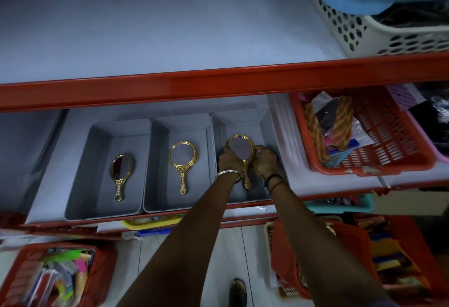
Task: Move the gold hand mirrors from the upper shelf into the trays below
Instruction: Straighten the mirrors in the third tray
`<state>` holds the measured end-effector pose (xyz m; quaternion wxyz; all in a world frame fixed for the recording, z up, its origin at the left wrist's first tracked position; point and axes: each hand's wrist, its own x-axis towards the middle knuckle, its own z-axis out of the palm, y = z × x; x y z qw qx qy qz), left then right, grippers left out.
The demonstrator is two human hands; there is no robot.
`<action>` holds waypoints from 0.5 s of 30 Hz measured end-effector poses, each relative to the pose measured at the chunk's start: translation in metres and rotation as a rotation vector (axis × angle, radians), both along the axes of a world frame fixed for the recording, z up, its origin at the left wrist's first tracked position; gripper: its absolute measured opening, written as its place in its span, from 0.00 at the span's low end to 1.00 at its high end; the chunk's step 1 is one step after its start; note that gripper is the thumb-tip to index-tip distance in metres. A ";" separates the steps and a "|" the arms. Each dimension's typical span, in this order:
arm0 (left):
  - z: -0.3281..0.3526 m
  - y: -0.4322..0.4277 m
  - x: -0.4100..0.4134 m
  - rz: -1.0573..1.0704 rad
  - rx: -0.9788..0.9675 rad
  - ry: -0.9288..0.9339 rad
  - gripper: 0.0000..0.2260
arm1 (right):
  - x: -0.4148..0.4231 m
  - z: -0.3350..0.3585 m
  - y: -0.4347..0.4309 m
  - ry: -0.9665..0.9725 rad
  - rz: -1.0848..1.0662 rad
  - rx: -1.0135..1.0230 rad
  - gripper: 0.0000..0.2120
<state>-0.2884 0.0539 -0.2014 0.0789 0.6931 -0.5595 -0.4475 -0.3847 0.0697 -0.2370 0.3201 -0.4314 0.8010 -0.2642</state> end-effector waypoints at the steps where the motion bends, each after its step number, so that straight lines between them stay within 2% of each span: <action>1: -0.001 0.000 0.000 0.002 0.001 0.001 0.26 | 0.000 -0.001 0.000 -0.005 -0.007 -0.002 0.13; 6: -0.003 0.000 0.000 0.014 0.000 0.017 0.27 | 0.000 0.002 0.001 -0.028 -0.021 -0.004 0.14; 10: -0.001 0.004 0.000 0.053 0.013 0.017 0.27 | 0.000 0.003 0.004 -0.029 -0.044 0.044 0.10; 15: -0.003 0.018 0.004 -0.016 -0.016 -0.033 0.13 | -0.001 0.003 0.019 -0.074 -0.028 0.195 0.09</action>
